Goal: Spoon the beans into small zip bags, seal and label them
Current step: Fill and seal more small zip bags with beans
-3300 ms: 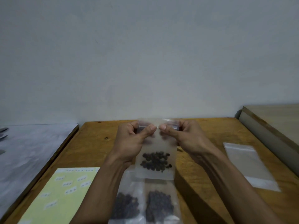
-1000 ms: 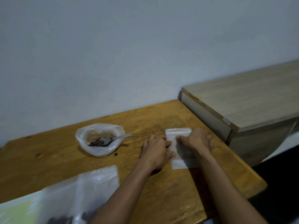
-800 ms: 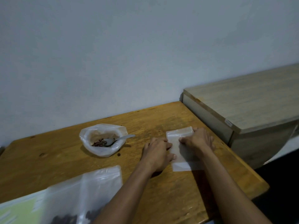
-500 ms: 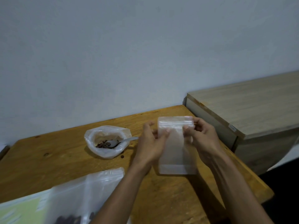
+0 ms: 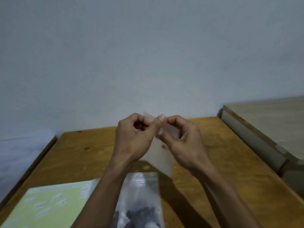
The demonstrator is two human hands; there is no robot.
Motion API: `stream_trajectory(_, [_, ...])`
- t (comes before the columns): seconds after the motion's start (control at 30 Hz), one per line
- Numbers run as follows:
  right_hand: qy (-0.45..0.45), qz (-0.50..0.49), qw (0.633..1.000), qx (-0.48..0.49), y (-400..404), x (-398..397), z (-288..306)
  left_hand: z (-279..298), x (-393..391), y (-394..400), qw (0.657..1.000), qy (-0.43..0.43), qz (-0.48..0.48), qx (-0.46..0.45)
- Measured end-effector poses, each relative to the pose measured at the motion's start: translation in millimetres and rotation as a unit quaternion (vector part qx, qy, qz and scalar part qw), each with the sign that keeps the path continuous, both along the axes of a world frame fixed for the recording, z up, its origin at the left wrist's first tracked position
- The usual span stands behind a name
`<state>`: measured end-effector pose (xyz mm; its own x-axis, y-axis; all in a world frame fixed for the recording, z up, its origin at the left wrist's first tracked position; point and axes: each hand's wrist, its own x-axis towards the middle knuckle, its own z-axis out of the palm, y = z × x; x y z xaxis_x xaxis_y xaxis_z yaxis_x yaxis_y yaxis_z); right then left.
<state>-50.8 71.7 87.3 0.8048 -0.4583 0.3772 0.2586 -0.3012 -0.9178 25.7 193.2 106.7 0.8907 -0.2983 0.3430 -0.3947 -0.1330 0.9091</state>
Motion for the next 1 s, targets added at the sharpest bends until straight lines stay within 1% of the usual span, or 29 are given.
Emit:
stream_trajectory(0.07, [0.013, 0.045, 0.999, 0.001, 10.8, 10.0, 2.3, 2.6, 5.3, 10.0, 0.999, 0.021, 0.02, -0.015])
stream_trajectory(0.1, [0.016, 0.069, 0.997, 0.019, 14.6, 14.4, 2.9, 4.2, 7.9, 15.0, 0.999, 0.026, 0.024, -0.022])
stream_trajectory(0.2, [0.006, 0.146, 0.981, 0.125, 22.5, 23.3, 2.9, 3.9, 16.1, 29.3, 0.996, 0.071, 0.004, -0.053])
stream_trajectory(0.27, [0.015, 0.177, 0.968, 0.178, 27.7, 27.3, 6.1, 3.3, 19.8, 36.6, 0.993, 0.094, -0.009, -0.066])
stream_trajectory(0.33, [0.023, 0.189, 0.961, 0.203, 31.6, 30.6, 8.4, 2.0, 22.9, 41.2, 0.989, 0.119, -0.02, -0.087])
stream_trajectory(0.4, [0.03, 0.174, 0.965, 0.194, 33.9, 34.0, 8.6, 1.5, 23.7, 44.7, 0.985, 0.139, -0.025, -0.095])
stream_trajectory(0.47, [0.041, 0.16, 0.97, 0.176, 33.7, 36.1, 7.0, 0.6, 24.3, 46.9, 0.989, 0.125, -0.02, -0.075])
stream_trajectory(0.53, [0.05, 0.149, 0.972, 0.176, 34.1, 36.6, 6.4, -0.3, 24.7, 49.3, 0.996, 0.087, -0.006, -0.032])
stream_trajectory(0.57, [0.055, 0.128, 0.979, 0.147, 33.7, 36.5, 6.2, -0.1, 24.1, 50.2, 0.998, 0.065, 0.004, -0.009])
stream_trajectory(0.63, [0.07, 0.075, 0.995, 0.013, 35.1, 35.5, 6.3, 0.2, 22.3, 50.7, 0.999, 0.025, 0.015, 0.016])
stream_trajectory(0.7, [0.061, 0.036, 0.991, -0.115, 39.4, 33.9, 6.9, 1.6, 18.8, 48.5, 1.0, 0.012, 0.006, 0.02])
stream_trajectory(0.77, [0.039, -0.017, 0.977, -0.21, 41.9, 32.4, 9.8, 2.0, 15.9, 46.3, 0.999, -0.001, 0.004, 0.054])
stream_trajectory(0.8, [0.034, -0.036, 0.971, -0.235, 41.3, 31.9, 10.8, 0.6, 15.6, 46.1, 0.997, -0.008, 0.003, 0.08])
stream_trajectory(0.93, [0.023, -0.056, 0.968, -0.242, 40.4, 30.4, 10.5, -2.6, 13.4, 48.0, 0.99, -0.055, -0.015, 0.129])
stream_trajectory(1.0, [0.008, -0.114, 0.958, -0.264, 40.4, 32.1, 6.5, -1.5, 12.1, 46.1, 0.984, -0.102, 0.017, 0.147])
